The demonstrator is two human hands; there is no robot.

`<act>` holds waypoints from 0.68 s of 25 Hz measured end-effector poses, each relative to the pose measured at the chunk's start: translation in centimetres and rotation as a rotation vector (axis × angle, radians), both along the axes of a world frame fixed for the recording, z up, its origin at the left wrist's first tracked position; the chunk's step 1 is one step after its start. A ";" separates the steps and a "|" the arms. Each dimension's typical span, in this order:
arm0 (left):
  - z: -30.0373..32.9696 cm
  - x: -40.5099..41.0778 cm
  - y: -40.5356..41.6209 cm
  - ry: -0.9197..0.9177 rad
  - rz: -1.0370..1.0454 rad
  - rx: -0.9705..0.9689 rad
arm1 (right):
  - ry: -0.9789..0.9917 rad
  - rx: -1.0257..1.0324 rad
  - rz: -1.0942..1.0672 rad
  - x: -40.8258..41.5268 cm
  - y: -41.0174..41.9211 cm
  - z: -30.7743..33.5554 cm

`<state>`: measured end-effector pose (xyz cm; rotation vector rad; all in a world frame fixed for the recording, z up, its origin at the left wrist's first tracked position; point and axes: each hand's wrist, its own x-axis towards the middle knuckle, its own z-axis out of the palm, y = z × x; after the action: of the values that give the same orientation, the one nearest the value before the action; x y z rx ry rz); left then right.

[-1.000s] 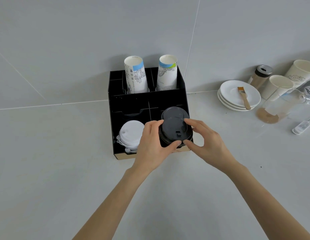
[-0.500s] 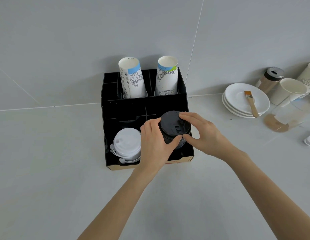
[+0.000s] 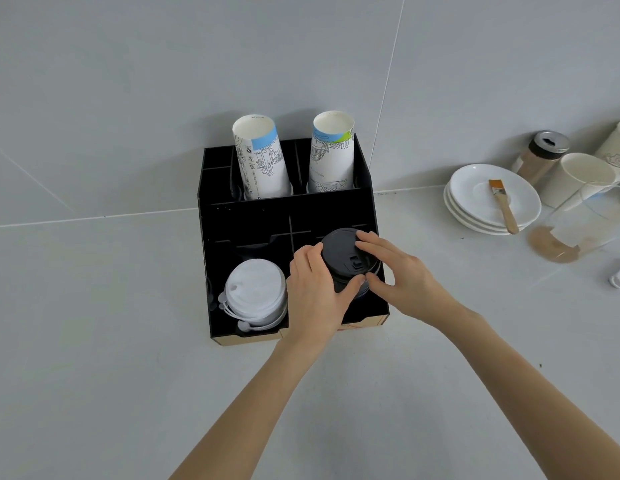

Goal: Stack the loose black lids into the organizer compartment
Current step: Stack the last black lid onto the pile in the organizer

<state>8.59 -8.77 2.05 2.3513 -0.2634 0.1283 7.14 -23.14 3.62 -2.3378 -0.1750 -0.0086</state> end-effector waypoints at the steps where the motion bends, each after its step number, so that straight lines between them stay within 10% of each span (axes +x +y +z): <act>1: -0.1 0.0 0.0 0.007 -0.006 -0.011 | 0.002 0.035 -0.014 -0.2 0.1 -0.1; 17: 1.2 0.1 1.8 0.078 -0.176 0.059 | -0.062 0.093 -0.163 -2.3 1.6 0.6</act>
<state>8.72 -6.98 3.26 2.3722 -0.4391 -0.0569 4.86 -21.59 4.26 -2.2545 -0.0143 -0.1662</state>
